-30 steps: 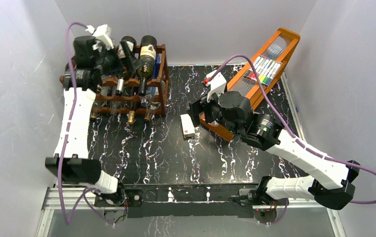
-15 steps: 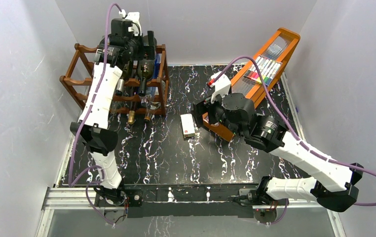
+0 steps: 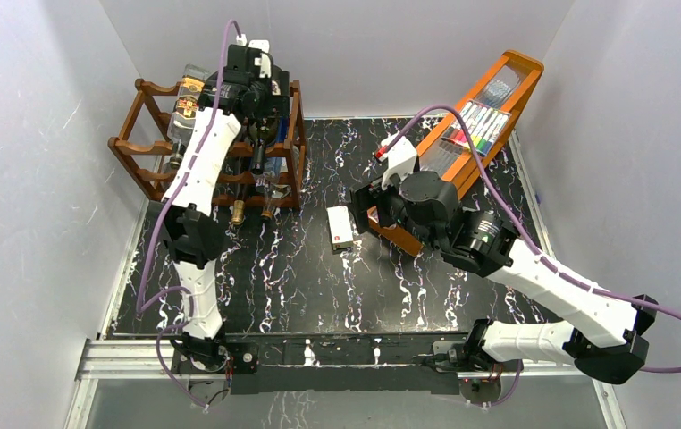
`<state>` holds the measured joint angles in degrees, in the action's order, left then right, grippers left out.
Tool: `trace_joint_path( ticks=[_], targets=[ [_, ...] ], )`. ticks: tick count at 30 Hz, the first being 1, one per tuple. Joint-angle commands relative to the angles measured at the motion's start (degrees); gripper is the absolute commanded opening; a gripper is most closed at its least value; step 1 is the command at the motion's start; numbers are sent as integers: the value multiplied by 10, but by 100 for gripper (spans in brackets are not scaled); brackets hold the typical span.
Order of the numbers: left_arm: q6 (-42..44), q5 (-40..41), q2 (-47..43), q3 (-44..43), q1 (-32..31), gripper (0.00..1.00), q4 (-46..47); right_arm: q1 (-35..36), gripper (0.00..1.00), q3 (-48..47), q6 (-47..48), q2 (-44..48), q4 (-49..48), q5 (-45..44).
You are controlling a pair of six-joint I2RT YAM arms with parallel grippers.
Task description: Take the wine bottle off the wine rack
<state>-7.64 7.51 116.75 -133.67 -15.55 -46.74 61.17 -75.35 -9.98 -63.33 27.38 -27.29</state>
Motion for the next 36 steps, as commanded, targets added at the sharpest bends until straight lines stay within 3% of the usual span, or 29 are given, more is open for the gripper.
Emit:
trace_joint_path(
  ticks=[1, 6, 15, 29, 36],
  targets=[
    [23, 65, 0, -17, -14, 97, 3, 3, 98, 5, -2, 9, -13, -18],
    [40, 123, 23, -22, -34, 98, 4, 3, 98, 6, 5, 1, -13, -25],
    [19, 113, 29, -29, -35, 94, 1, 2, 98, 10, 10, -15, -11, -29],
    [16, 116, 9, -39, -36, 55, 11, 3, 98, 8, 18, -28, -12, -35],
    [5, 108, -26, -47, -35, 42, 23, 3, 98, 6, 18, -34, -18, -35]
  ],
)
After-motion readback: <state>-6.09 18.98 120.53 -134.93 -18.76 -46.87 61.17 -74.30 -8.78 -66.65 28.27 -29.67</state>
